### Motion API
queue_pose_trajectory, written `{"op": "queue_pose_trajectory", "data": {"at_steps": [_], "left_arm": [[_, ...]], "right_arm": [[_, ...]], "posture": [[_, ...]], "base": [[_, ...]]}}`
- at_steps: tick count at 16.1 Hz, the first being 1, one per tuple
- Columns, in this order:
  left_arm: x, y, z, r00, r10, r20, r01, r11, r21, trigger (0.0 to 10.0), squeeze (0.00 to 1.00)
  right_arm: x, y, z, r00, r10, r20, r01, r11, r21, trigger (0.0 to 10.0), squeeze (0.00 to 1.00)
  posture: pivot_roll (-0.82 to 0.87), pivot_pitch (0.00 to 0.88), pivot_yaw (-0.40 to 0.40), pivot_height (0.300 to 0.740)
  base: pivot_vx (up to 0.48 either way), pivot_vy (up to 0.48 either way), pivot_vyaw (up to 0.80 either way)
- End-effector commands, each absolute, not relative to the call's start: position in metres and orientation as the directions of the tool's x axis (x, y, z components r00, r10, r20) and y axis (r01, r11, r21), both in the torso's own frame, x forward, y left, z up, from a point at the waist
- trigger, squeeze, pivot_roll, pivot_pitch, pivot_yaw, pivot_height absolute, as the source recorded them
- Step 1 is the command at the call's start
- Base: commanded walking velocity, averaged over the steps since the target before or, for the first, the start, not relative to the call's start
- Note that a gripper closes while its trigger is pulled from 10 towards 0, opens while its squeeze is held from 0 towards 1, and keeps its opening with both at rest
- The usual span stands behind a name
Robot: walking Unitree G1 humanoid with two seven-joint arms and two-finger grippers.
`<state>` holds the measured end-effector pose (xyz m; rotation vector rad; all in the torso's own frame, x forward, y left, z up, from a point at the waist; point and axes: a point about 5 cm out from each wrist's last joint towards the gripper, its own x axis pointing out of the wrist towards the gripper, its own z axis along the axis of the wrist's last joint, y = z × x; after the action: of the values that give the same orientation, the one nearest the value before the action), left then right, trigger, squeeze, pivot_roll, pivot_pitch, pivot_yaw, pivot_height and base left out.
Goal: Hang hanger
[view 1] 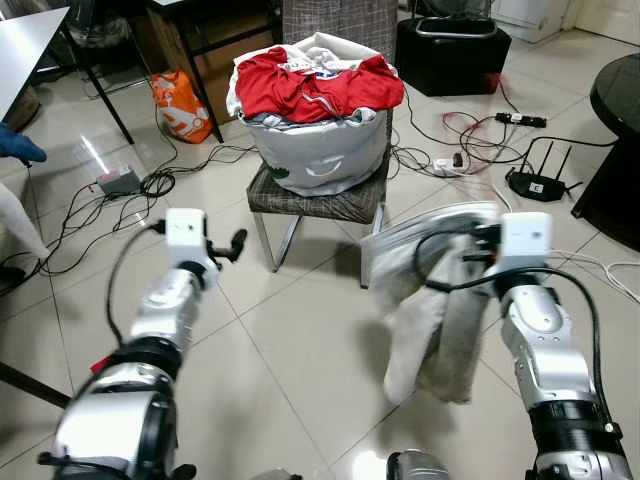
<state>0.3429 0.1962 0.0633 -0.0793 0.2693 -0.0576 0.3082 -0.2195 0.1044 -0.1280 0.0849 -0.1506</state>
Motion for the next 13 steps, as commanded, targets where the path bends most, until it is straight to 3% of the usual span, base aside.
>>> {"op": "queue_pose_trajectory", "data": {"at_steps": [1,4,13], "left_arm": [[0.340,0.193,0.058,0.958,-0.055,-0.283,0.034,0.996,-0.078,10.0,0.00],[0.336,0.178,0.051,0.951,-0.078,-0.300,0.051,0.994,-0.098,10.0,0.00],[0.331,0.170,0.047,0.951,-0.103,-0.292,0.086,0.994,-0.070,10.0,0.00]], "right_arm": [[0.318,-0.218,0.118,0.978,-0.207,0.003,0.206,0.971,-0.119,10.0,0.00],[0.327,-0.214,0.120,0.962,-0.271,0.007,0.271,0.960,-0.072,10.0,0.00],[0.331,-0.210,0.112,0.948,-0.318,0.011,0.318,0.947,-0.046,10.0,0.00]], "posture": [[-0.22,0.000,0.156,0.740],[-0.22,0.000,0.157,0.740],[-0.21,0.000,0.134,0.740]], "base": [[0.000,0.000,0.00],[0.000,0.000,0.00],[0.000,0.000,0.00]]}}
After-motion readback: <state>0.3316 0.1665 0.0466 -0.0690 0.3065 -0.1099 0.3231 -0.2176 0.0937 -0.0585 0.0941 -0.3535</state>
